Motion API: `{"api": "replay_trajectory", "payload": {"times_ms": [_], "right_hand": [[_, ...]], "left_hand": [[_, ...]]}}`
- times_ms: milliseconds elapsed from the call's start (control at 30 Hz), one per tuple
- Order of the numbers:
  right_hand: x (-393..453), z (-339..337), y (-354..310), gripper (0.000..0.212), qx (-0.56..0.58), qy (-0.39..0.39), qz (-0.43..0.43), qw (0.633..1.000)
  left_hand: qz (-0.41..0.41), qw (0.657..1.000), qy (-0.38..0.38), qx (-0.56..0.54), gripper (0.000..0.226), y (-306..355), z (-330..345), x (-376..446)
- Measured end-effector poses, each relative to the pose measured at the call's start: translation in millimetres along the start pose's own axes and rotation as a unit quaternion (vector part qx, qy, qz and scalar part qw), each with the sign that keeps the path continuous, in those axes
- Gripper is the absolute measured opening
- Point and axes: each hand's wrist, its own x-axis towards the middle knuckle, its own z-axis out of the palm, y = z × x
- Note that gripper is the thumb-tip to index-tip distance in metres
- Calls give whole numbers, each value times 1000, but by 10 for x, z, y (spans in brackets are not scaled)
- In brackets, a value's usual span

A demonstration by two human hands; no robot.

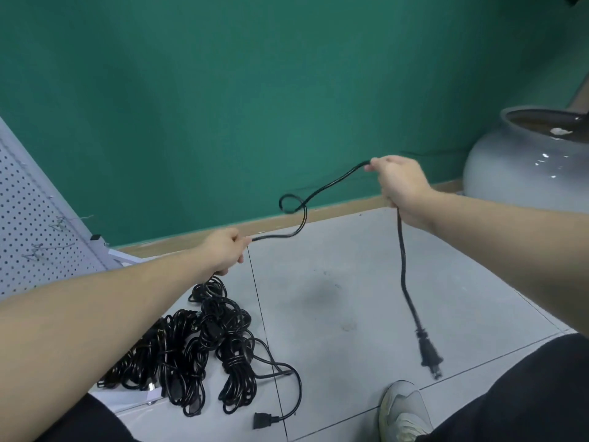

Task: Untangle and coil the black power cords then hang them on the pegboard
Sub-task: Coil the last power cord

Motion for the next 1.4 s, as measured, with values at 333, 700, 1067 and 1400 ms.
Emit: {"api": "replay_trajectory", "payload": {"times_ms": [333,700,1067,1400], "right_hand": [[-95,-10,62,22,-26,-249,-55,967],[-297,141,-91,33,-85,-292,-104,947],[-141,-168,-46,27,80,-227,30,970],[-461,488,-338,42,81,-217,-90,969]], "left_hand": [[42,995,-83,36,104,136,106,-89],[316,940,-1,-128,18,758,267,-239],[190,970,-134,-72,25,339,-128,-197],[210,947,-135,-204,32,823,310,-529]]}}
